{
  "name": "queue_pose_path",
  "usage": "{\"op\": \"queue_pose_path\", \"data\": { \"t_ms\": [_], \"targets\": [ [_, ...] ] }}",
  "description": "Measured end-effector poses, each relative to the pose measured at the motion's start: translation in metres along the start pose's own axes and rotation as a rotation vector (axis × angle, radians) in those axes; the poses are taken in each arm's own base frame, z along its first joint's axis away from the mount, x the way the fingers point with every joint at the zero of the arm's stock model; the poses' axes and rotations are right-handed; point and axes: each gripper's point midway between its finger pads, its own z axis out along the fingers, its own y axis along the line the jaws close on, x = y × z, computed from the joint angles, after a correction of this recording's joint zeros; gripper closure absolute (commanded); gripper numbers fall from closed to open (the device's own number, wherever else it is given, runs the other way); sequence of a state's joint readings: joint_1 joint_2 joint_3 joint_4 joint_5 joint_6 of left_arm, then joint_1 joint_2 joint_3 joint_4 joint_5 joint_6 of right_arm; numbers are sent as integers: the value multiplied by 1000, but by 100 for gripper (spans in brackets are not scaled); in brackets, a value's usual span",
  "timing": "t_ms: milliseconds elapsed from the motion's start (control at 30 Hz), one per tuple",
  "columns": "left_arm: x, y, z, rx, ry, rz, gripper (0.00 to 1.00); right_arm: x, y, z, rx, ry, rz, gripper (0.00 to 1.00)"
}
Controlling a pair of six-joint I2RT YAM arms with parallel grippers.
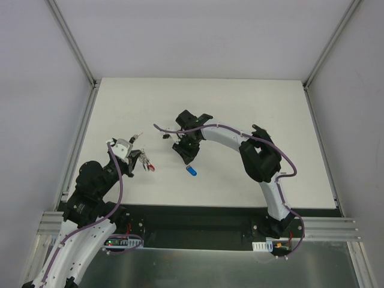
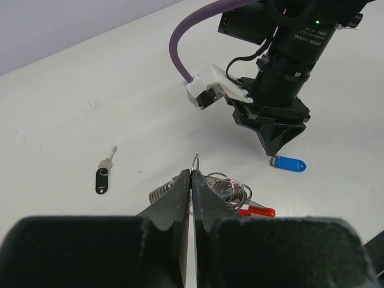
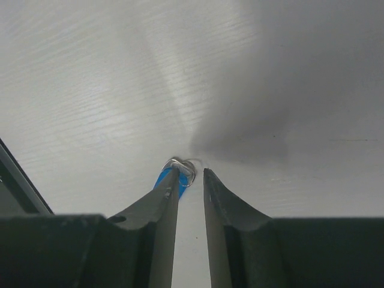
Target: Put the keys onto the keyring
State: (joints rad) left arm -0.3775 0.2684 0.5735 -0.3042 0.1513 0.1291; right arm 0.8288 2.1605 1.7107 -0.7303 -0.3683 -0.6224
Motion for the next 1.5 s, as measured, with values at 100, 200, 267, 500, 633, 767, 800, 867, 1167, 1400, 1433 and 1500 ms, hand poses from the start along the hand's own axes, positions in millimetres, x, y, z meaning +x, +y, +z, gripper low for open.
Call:
{"op": "queue_pose_path", "data": {
  "t_ms": [100,200,267,500,633,767,800,867,1167,1400,1433,1500],
  "targets": [
    [0,0,0,2,0,-3,100,-1,3,0,-15,-4,19,75],
    [0,-1,0,2,0,-6,100,0,6,1,-23,0,43,76],
    [0,-1,0,2,0,-7,100,3,6,4,-27,11,61,76],
    [0,-1,0,3,0,-7,100,11,5,8,-18,42,108,77],
    [0,-1,0,3,0,-7,100,12,4,9,-16,46,121,78],
    [0,-1,0,4,0,-7,100,13,5,9,-17,48,135,82],
    [0,-1,0,3,0,-7,100,13,5,9,-17,48,138,82],
    [0,-1,0,3,0,-8,100,13,6,9,-20,47,141,83],
    [0,0,0,-1,2,-9,100,8,8,10,-35,28,157,99],
    [2,-1,2,7,13,-11,100,18,14,8,-23,-49,135,99],
    [3,-2,2,12,14,-11,100,21,17,2,-15,-69,127,98],
    [2,-5,3,29,14,-11,100,20,23,-15,11,-134,103,98]
  ]
}}
